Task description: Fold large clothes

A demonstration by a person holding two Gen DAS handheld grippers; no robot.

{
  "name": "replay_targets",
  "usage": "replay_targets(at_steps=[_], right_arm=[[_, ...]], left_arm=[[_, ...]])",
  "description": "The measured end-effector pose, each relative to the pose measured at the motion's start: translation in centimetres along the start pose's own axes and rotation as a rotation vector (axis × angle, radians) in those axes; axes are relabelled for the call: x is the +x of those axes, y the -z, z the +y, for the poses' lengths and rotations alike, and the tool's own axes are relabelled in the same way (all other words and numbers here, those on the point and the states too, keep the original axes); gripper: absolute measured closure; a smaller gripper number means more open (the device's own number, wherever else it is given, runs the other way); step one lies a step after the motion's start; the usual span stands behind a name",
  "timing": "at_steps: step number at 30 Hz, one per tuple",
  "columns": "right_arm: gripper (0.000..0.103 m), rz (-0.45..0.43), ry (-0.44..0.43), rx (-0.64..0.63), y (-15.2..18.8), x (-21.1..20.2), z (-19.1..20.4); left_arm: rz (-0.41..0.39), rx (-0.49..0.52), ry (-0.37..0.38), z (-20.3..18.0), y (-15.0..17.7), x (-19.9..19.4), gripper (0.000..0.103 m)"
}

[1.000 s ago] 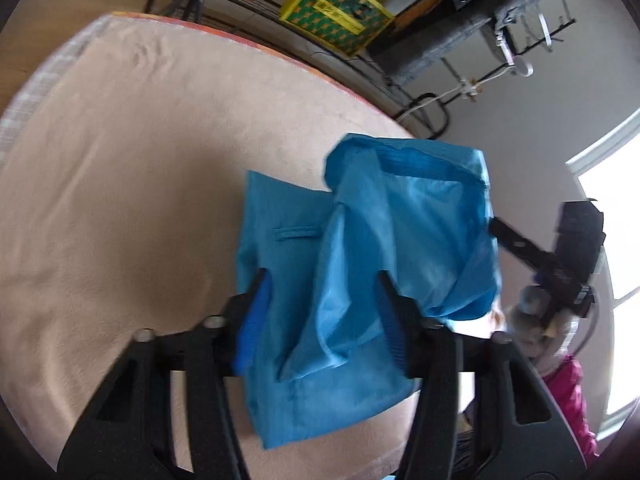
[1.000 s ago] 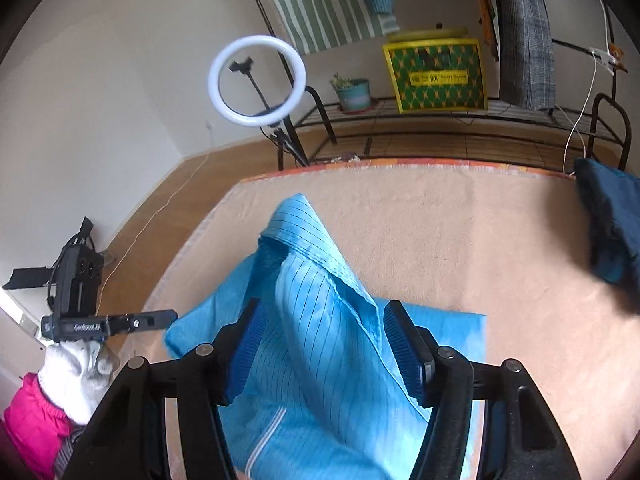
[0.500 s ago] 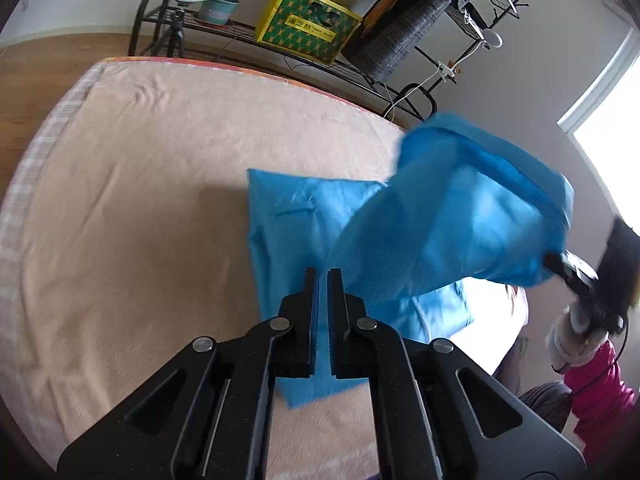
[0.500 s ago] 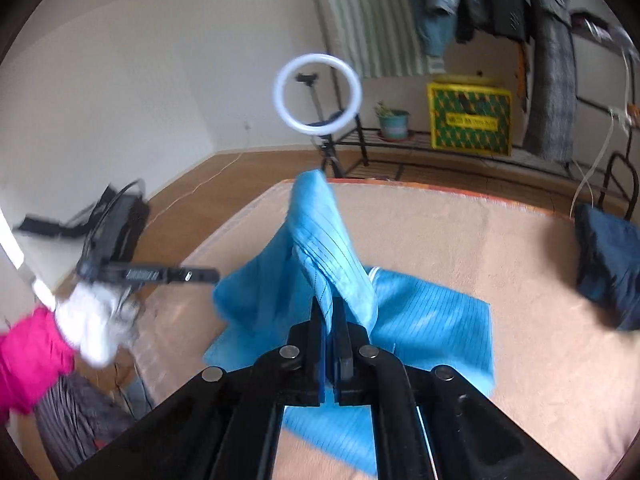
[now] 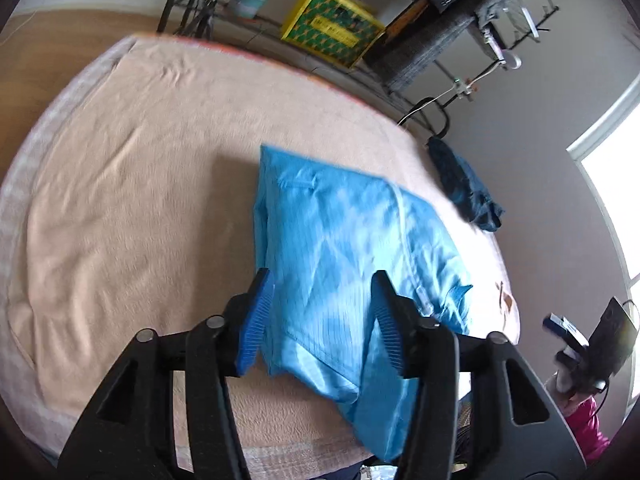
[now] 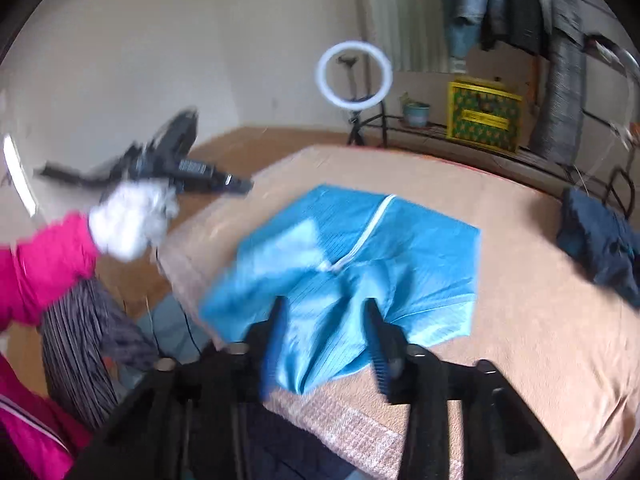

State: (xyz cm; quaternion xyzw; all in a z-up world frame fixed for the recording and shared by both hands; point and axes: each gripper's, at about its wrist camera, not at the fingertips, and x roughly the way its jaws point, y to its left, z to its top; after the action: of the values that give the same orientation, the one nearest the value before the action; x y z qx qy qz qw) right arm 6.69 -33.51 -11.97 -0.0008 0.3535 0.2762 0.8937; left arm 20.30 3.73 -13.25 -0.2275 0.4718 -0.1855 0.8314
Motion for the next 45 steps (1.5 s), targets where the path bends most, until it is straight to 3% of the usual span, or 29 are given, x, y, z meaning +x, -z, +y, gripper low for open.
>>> replay_targets(at_steps=[1,5,10,11,12,14,15,16,18,19,24,26,28,30,32,33,34,39,41,42,43,45], right_arm=[[0.028,-0.007,0.02,0.078,-0.1,0.1,-1.5],[0.028,0.034,0.092,0.305,0.4,2.5,-6.6],[0.031,0.117,0.047,0.54,1.6,7.1,-12.7],[0.032,0.126,0.037,0.552,1.6,7.7,-13.1],[0.035,0.135,0.018,0.556,1.6,8.3,-13.4],[0.053,0.16,-0.001,0.55,1.5,9.5,-13.6],[0.069,0.177,-0.019,0.548,1.7,10.2,-13.4],[0.085,0.188,-0.037,0.552,1.8,10.7,-13.1],[0.102,0.19,-0.067,0.566,2.0,11.1,-12.4],[0.103,0.183,-0.084,0.566,2.0,11.1,-12.0],[0.103,0.102,-0.172,0.579,1.7,10.0,-10.1],[0.103,0.119,-0.141,0.558,1.9,10.6,-9.7],[0.103,0.195,-0.095,0.542,3.0,11.7,-9.4],[0.102,0.187,-0.095,0.536,3.5,11.1,-9.6],[0.088,0.151,-0.085,0.519,3.1,9.5,-9.9],[0.06,0.114,-0.044,0.52,2.9,8.4,-10.3],[0.043,0.081,0.017,0.52,2.9,7.6,-10.7],[0.042,0.122,0.063,0.589,3.9,8.3,-13.0],[0.051,0.153,0.018,0.589,4.0,9.7,-13.1],[0.082,0.157,-0.018,0.595,3.9,10.3,-13.1],[0.101,0.152,-0.061,0.616,3.7,10.5,-12.8],[0.103,0.076,-0.158,0.67,3.1,9.4,-12.0]], left_arm=[[0.037,-0.018,-0.017,0.3,0.5,0.9,0.049],[0.133,-0.078,-0.074,2.0,2.0,3.5,0.047],[0.152,-0.178,-0.019,3.9,2.6,4.1,0.047],[0.157,-0.177,-0.006,4.0,2.7,4.2,0.05],[0.161,-0.165,0.007,3.9,2.7,4.4,0.068],[0.169,-0.142,0.006,3.4,2.6,4.6,0.088],[0.164,-0.135,-0.001,3.3,2.6,4.6,0.092],[0.155,-0.129,0.001,3.2,2.4,4.5,0.095],[0.144,-0.122,0.004,3.0,1.8,4.2,0.097],[0.131,-0.117,0.007,3.0,1.4,4.0,0.097],[0.1,-0.125,0.01,3.5,0.0,3.7,0.099],[0.118,-0.111,-0.02,3.6,0.3,4.4,0.099],[0.132,-0.112,-0.035,4.0,0.8,4.9,0.099],[0.132,-0.111,-0.028,4.1,1.1,4.9,0.099],[0.132,-0.11,-0.021,4.1,1.2,4.8,0.098],[0.131,-0.114,-0.018,4.2,1.2,4.8,0.099],[0.131,-0.12,-0.015,4.2,1.1,4.8,0.099],[0.13,-0.123,-0.011,4.2,0.9,4.7,0.099],[0.131,-0.134,-0.001,4.1,1.0,4.8,0.099],[0.131,-0.144,0.015,4.0,1.0,4.6,0.099],[0.129,-0.151,0.031,4.2,0.9,4.2,0.099],[0.111,-0.154,0.067,4.0,0.7,3.1,0.099]])
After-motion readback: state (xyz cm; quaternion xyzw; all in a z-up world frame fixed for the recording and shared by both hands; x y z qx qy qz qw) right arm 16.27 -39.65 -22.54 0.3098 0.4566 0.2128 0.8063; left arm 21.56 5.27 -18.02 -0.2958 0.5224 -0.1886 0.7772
